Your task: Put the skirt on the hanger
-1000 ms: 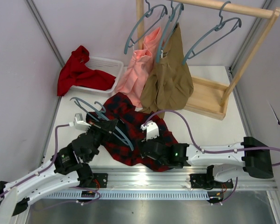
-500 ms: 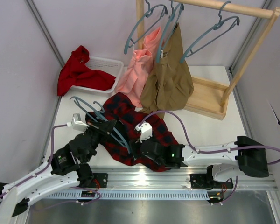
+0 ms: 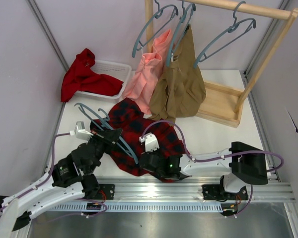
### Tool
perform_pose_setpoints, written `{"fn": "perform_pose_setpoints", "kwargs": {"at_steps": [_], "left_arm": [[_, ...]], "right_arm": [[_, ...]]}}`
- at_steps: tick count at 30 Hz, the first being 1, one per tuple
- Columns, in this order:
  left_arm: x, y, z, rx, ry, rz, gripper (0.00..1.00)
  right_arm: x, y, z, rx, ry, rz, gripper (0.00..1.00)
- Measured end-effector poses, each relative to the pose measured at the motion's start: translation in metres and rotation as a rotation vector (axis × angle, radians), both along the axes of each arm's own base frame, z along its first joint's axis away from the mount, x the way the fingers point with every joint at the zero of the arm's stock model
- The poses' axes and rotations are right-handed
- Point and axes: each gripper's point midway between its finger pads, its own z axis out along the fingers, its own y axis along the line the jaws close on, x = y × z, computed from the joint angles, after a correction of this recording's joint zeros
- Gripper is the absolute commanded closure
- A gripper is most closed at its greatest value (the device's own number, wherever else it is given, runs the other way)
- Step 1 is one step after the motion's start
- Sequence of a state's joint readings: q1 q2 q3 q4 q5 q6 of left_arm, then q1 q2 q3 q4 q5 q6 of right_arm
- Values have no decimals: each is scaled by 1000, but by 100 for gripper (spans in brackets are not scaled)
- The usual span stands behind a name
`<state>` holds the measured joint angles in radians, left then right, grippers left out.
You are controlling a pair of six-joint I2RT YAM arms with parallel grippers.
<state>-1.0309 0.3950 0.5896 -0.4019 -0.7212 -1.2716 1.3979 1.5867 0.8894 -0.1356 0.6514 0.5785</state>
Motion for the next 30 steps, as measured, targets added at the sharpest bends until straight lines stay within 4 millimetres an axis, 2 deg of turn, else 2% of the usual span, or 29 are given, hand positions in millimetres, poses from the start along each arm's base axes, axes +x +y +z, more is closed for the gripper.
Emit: {"fn": "perform_pose_setpoints", "kwargs": {"at_steps": [1, 4, 7, 12, 15, 17, 21, 23, 26, 29, 30], "left_arm": [[0, 0, 0, -2, 0, -2, 100], [-3, -2, 3, -9, -7, -21, 100], [-6, -3, 9, -29, -26, -44, 100], [-8, -3, 15, 0, -42, -65, 100], [-9, -5, 25, 21, -53, -82, 100], [-9, -5, 31, 21, -65, -86, 100], [-9, -7, 32, 17, -69, -91, 100], [-9, -9, 30, 12, -69, -95, 100], [-8, -16, 20, 23, -57, -111, 100], [-6, -21, 10, 40, -37, -116, 100], [-6, -22, 6, 47, -32, -117, 100]], "right_arm": [[1, -2, 3, 6, -1, -12, 100], [3, -7, 21, 58, -3, -34, 100], [5, -13, 56, 182, -12, -38, 100], [9, -15, 116, 504, 10, -14, 100], [15, -11, 137, 628, 27, -6, 100], [13, -2, 144, 678, 48, 22, 100], [6, 16, 142, 745, 117, 77, 100], [7, 14, 133, 780, 156, 76, 100], [15, -4, 101, 805, 212, 31, 100], [24, -40, 54, 778, 274, -59, 100], [26, -49, 46, 775, 286, -82, 100]]}}
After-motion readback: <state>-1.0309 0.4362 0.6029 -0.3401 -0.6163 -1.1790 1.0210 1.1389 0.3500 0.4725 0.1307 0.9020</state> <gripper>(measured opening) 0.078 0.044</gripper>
